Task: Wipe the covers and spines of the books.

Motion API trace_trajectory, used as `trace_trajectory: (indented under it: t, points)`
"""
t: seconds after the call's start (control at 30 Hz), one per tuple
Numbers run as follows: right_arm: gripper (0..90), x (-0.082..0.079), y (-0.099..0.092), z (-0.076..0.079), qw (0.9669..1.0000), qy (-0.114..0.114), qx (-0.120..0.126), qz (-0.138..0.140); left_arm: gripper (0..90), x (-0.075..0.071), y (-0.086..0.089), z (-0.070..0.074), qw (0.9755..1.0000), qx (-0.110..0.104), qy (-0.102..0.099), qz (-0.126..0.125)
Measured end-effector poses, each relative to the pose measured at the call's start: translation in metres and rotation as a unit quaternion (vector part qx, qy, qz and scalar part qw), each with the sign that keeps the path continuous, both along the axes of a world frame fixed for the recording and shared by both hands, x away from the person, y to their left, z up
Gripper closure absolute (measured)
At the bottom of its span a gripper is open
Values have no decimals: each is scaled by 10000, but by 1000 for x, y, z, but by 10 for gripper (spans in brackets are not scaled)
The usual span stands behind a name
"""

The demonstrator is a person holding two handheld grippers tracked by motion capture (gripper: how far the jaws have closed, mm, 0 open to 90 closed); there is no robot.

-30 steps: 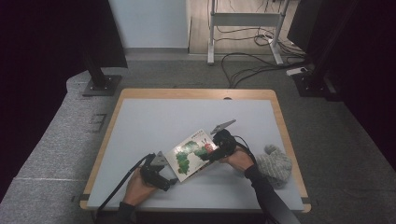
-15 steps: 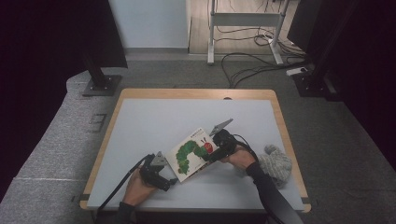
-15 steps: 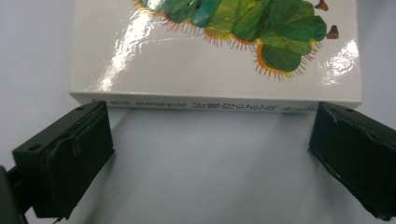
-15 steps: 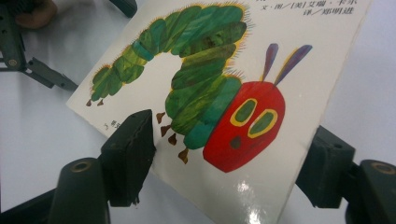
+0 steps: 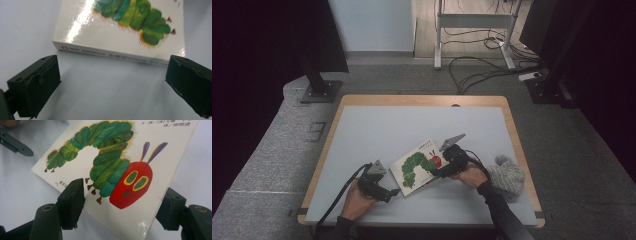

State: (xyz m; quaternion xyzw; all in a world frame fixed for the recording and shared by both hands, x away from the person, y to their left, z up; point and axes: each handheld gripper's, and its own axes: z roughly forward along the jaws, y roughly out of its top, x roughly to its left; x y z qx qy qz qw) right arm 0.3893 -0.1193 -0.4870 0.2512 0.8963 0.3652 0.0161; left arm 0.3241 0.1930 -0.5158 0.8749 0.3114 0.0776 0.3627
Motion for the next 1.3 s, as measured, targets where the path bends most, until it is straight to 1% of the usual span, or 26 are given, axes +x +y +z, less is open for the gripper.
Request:
trace_trajectory:
  t: [0.07,0.2,0.37,0.47,0.53,0.57,0.77,0.9,1.0,1.07,1.13,1.3]
  points:
    - [328,-3,-2,-1,10000,-22,42,-12,0,1,1,3,10000,-72,14,-1]
    - [344,-9,-6,-3,9999,-56,114,-50,0,4,-1,5,10000,-5,42,-53]
    - [363,-15,-9,-4,9998,-81,156,-89,0,5,-5,6,9999,0,58,-86]
    - [372,-19,-11,-5,9998,-72,143,-115,0,6,-6,7,9999,15,70,-135]
    - [377,-21,-12,-6,9998,-68,149,-127,0,6,-7,8,9999,-12,72,-144]
    - [379,-22,-13,-6,9998,-103,140,-116,0,6,-7,9,9998,-5,80,-165]
    - [396,-29,-16,-8,9998,-123,117,-123,0,8,-10,12,9997,30,99,-210]
    - [410,-34,-18,-10,9997,-155,124,-127,0,9,-11,12,9997,48,122,-217]
    - [418,-37,-20,-11,9997,-200,99,-134,0,10,-12,13,9996,65,138,-256]
    - [425,-39,-21,-11,9997,-183,98,-164,0,10,-13,13,9995,73,148,-267]
    - [430,-40,-22,-12,9996,-228,70,-136,0,10,-13,13,9995,88,151,-267]
    - [439,-44,-24,-13,9996,-251,36,-145,0,11,-15,13,9993,112,205,-298]
